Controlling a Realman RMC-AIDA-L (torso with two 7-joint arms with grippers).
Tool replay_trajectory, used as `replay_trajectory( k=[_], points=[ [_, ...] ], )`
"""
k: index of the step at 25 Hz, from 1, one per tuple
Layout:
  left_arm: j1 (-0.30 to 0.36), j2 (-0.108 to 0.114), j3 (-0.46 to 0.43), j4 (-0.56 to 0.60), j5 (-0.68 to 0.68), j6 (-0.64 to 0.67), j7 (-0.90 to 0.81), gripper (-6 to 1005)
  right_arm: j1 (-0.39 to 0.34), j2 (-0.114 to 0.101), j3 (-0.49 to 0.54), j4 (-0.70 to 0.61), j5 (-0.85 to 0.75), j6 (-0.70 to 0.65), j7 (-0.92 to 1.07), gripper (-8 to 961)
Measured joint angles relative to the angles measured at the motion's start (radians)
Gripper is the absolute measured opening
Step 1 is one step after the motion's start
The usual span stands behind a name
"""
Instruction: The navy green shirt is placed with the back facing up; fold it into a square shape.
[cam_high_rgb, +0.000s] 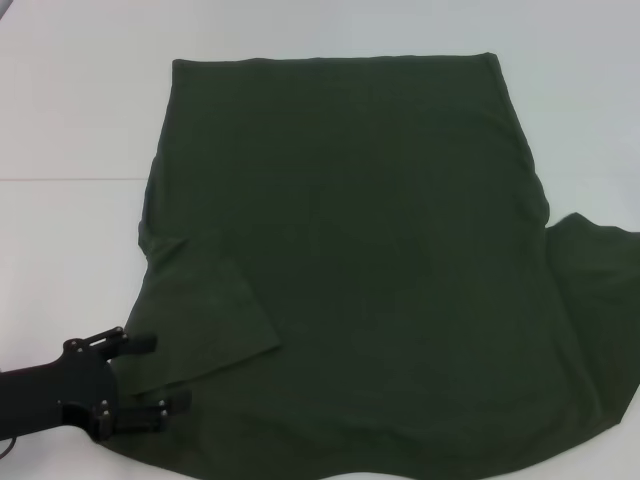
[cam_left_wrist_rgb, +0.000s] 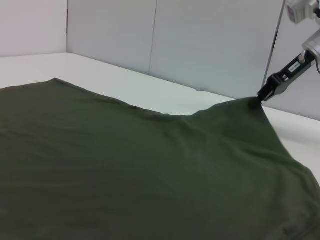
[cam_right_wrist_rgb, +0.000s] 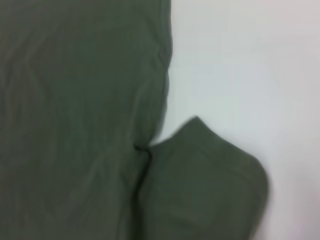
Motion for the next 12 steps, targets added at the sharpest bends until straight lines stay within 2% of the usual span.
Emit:
replay_trajectory(
  k=[9,12],
  points=[
    [0.003,0.004,0.000,0.000,0.000,-0.002,-0.007,903,0.001,-0.003,-0.009,-0.044,0.063,-0.023,-0.008,16],
    [0.004,0.004,0.000,0.000,0.001,-0.004,-0.008,902,0.018,0.006,-0.026,-0.045,0.083,-0.041,-0.033,18]
  ],
)
